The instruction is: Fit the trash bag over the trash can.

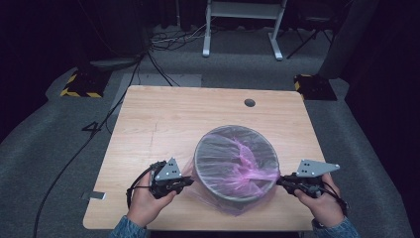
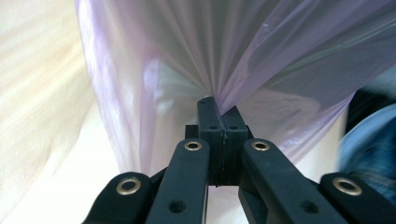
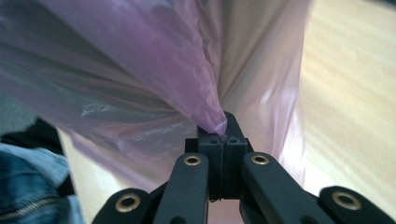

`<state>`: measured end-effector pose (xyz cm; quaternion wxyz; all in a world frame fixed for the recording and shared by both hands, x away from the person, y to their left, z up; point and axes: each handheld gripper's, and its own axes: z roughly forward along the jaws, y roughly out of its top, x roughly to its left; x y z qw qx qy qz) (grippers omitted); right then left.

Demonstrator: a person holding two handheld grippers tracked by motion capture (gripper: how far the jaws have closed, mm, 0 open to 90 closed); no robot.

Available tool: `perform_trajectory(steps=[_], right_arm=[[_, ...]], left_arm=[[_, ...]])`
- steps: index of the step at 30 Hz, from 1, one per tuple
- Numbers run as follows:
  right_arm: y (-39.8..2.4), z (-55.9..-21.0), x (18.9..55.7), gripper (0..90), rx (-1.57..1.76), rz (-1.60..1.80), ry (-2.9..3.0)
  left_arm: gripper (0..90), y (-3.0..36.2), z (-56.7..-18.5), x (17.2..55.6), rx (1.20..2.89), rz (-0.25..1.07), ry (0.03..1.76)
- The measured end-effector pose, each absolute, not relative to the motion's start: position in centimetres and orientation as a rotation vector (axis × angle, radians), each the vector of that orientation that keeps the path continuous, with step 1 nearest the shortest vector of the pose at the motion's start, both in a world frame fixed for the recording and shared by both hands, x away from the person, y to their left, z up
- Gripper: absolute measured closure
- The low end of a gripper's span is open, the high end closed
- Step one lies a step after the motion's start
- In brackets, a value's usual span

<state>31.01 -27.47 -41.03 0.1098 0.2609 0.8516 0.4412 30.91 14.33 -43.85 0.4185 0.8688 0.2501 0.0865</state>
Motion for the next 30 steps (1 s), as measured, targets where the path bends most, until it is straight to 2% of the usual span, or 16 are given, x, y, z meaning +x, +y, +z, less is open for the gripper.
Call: perform_trajectory(steps=[6,11,14,17,20,23,26,28,30], right_arm=[[-28.2,-44.6,32.7,90.0,0.879,1.276,2.508],[-27.6,-45.0,33.1,90.0,0.866,1.2,2.523],[-27.2,-46.0,33.4,90.0,0.874,1.014,2.605],[-28.0,-47.4,33.4,90.0,0.935,1.008,2.631],[-28.8,-46.2,32.9,89.9,0.964,1.154,2.553],[-29.3,-43.9,32.3,85.7,0.928,1.28,2.448],[-29.6,-42.0,31.7,84.8,0.9,1.318,2.374],[-29.8,-41.3,31.4,83.8,0.885,1.33,2.344],[-29.9,-41.0,31.2,73.5,0.886,1.331,2.325]], left_arm=[[90.0,14.5,-46.3,32.0,2.168,0.203,0.719],[89.8,13.8,-46.2,31.9,2.192,0.251,0.723],[86.5,13.7,-46.1,31.7,2.188,0.251,0.713],[90.0,14.1,-46.3,31.8,2.229,0.242,0.748],[90.0,14.3,-46.8,32.0,2.28,0.233,0.773],[89.9,14.7,-46.4,31.7,2.204,0.256,0.739],[56.2,15.2,-45.5,30.9,2.12,0.291,0.709],[42.2,15.6,-44.9,30.2,2.099,0.267,0.681],[33.3,16.0,-44.3,29.6,2.078,0.265,0.648]])
